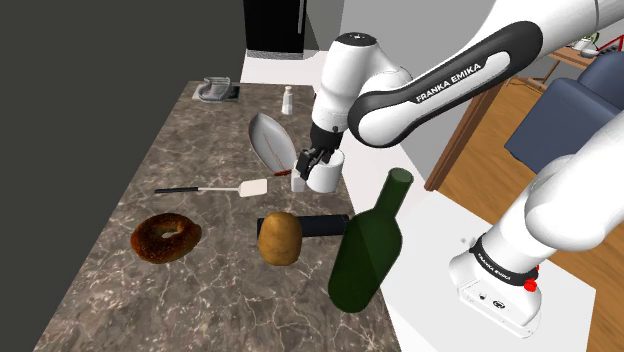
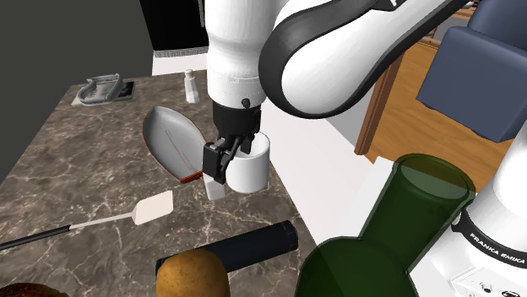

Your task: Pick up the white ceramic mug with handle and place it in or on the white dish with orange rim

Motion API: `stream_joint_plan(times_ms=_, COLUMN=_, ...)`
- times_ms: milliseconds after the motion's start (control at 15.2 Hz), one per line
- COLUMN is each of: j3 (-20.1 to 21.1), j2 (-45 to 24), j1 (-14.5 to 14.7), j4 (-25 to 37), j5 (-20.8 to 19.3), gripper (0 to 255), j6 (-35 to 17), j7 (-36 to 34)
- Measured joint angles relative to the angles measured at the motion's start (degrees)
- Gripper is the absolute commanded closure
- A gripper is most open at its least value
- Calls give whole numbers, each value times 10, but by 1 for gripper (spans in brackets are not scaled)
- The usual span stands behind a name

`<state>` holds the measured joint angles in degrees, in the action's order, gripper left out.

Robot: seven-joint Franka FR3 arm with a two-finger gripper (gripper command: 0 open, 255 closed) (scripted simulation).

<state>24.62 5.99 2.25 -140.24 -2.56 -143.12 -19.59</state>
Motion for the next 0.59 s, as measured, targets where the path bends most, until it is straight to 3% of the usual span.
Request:
stream_joint_plan(times_ms=198, j3=0, j2=-1, j1=0, j4=0, j5=0, gripper=0, j6=0, j7=0)
stream_joint_plan(times_ms=264, j3=0, j2=-1, j1=0, j4=0, j5=0, gripper=255, j6=0, j7=0)
stream_joint_plan(times_ms=594, j3=1, j2=0, j1=1, j4=3, j5=-1, gripper=255, j6=-1, j7=-1)
